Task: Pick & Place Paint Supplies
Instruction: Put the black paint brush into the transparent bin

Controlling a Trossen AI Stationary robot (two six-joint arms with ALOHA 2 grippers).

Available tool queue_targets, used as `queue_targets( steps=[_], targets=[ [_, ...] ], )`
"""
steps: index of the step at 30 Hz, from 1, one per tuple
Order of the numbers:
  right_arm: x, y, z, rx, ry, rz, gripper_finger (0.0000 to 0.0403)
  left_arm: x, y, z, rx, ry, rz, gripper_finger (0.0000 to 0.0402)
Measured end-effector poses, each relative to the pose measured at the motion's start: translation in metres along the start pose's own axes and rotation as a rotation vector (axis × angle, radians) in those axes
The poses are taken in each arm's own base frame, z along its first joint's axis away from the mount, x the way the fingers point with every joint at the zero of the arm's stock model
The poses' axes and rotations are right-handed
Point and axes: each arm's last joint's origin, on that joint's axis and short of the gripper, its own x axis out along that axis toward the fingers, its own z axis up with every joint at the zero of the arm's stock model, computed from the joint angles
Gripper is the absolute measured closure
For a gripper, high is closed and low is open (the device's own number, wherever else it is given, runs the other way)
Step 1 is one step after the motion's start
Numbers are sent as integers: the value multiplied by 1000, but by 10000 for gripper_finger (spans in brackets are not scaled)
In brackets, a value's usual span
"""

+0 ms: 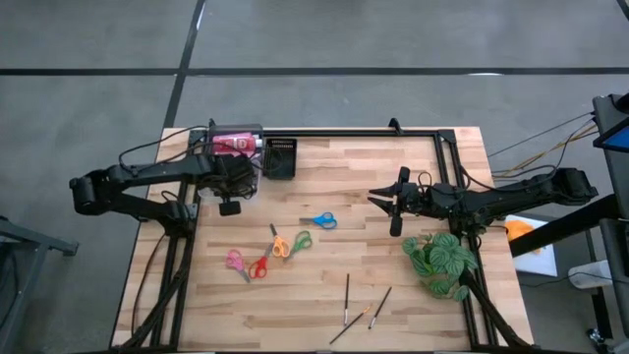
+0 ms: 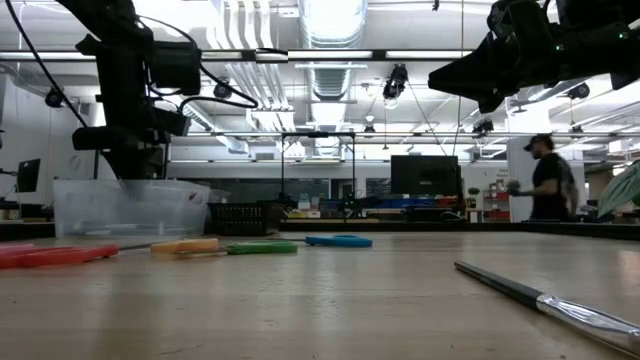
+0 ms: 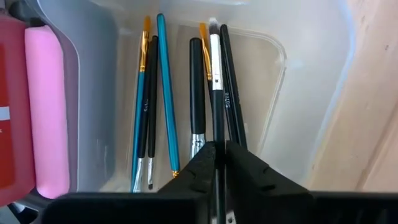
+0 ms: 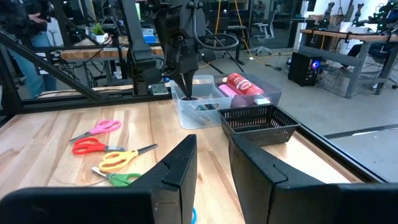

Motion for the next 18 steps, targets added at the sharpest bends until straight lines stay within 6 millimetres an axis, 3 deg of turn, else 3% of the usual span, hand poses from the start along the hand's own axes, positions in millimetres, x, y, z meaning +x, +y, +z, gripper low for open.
queue_targets(
  steps=[8,18],
  targets=[
    [0,0,0,0,0,0,312,0,0,0,1,-2,-6,298],
    [0,0,0,0,0,0,312,-2,1,1,4,-3,2,289]
  ],
)
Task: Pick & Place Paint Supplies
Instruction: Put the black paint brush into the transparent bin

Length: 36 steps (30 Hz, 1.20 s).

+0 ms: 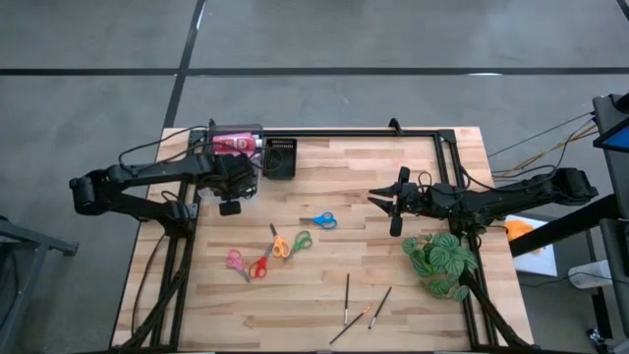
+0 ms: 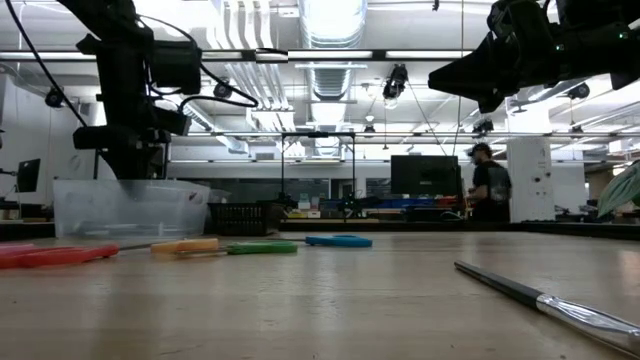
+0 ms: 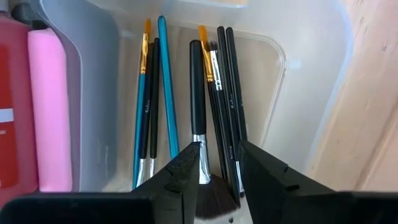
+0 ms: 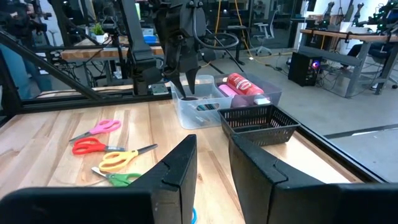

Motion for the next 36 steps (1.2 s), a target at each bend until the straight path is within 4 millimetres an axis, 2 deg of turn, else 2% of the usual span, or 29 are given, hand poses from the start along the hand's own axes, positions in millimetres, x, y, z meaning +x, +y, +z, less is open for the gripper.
queue_targets(
  steps=[8,15,19,28,32,36],
  targets=[
    [0,0,0,0,0,0,312,-24,9,12,-51,-48,4,288],
    [0,0,0,0,0,0,312,-54,12,30,-162,-185,-66,288],
    [0,0,0,0,0,0,312,-65,7,42,-163,-289,-97,288],
    [0,0,0,0,0,0,312,-81,-41,72,175,-640,-176,288],
    [0,0,0,0,0,0,312,-86,-69,77,444,-827,-276,288],
    [0,0,0,0,0,0,312,-83,-92,78,718,-980,-361,288]
  ],
)
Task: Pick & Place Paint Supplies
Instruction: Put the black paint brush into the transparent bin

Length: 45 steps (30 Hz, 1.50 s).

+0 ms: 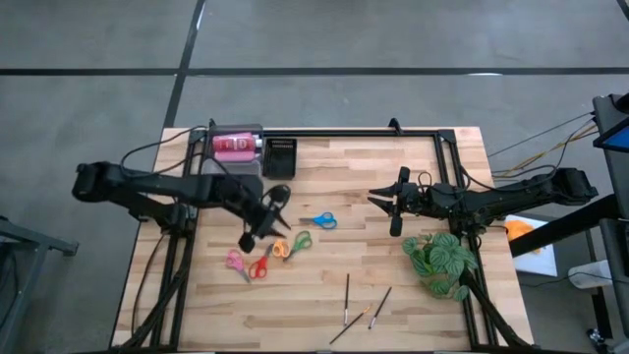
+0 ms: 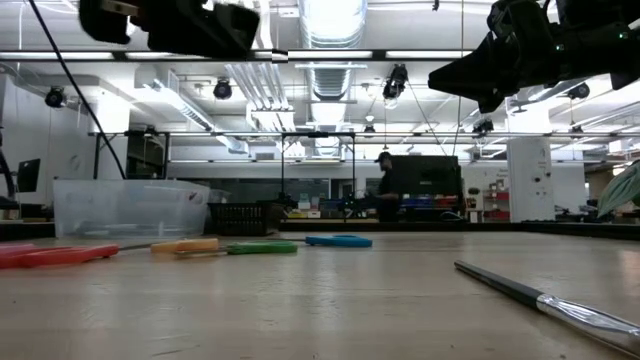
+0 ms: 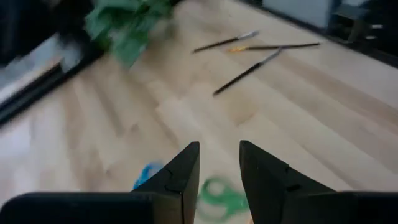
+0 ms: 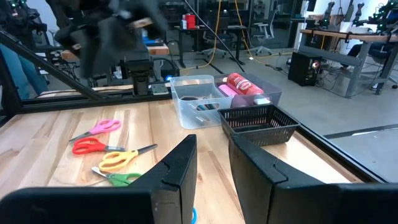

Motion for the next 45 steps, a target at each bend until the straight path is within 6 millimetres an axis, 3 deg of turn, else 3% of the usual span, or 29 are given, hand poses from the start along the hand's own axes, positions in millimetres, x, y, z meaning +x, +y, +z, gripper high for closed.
queue_targets(
  steps=[5,9,16,26,34,45],
  targets=[
    [0,0,0,0,1,0,312,25,-1,-2,26,-47,-16,288],
    [0,0,0,0,1,0,312,56,3,-8,39,-86,-92,288],
    [0,0,0,0,1,0,312,113,21,-7,85,-93,-192,288],
    [0,0,0,0,1,0,312,187,39,-2,218,-279,-457,288],
    [0,0,0,0,1,0,312,215,43,-3,230,-303,-506,288],
    [0,0,0,0,1,0,312,237,24,-8,398,-320,-516,288]
  ],
)
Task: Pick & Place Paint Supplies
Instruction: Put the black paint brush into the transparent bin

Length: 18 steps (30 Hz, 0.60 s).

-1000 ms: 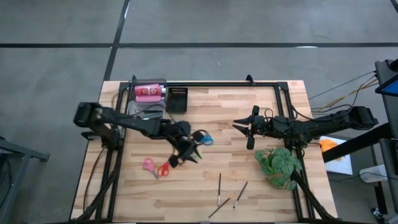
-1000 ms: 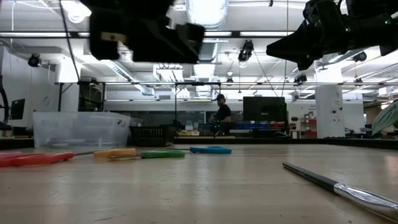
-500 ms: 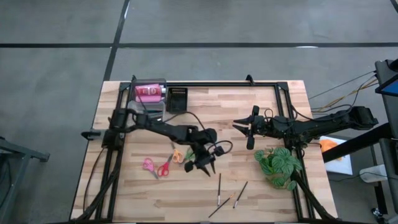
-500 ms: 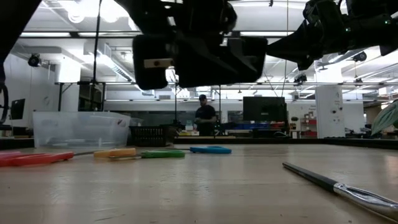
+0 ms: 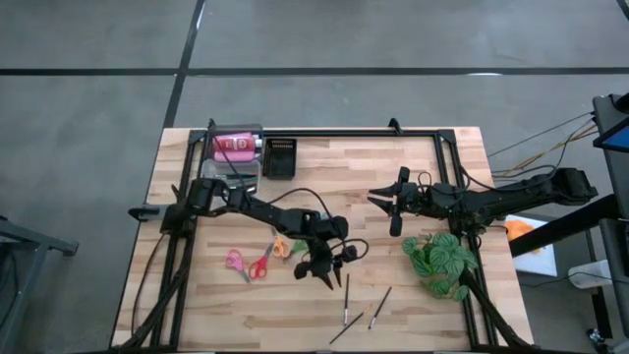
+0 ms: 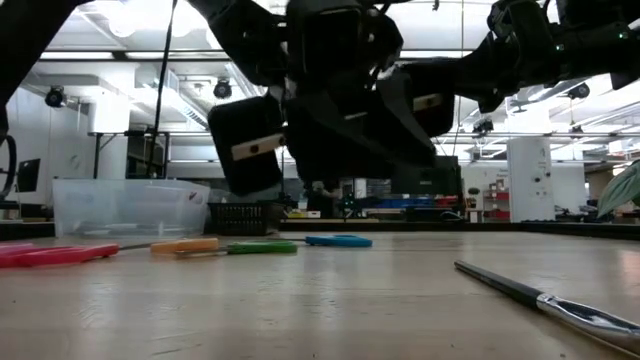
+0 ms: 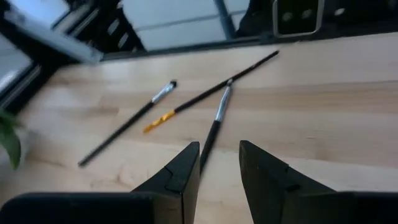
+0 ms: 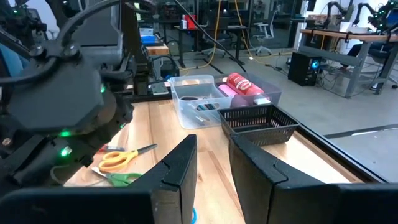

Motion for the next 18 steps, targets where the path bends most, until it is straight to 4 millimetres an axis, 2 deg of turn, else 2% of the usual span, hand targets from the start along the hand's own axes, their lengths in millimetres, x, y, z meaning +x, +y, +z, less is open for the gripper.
queue_targets(
  steps=[5,10,18],
  targets=[
    [0,0,0,0,0,0,312,8,0,5,-90,81,62,288],
    [0,0,0,0,-1,0,312,17,-3,11,-92,154,109,288],
    [0,0,0,0,0,0,312,15,8,15,-170,127,252,288]
  ],
)
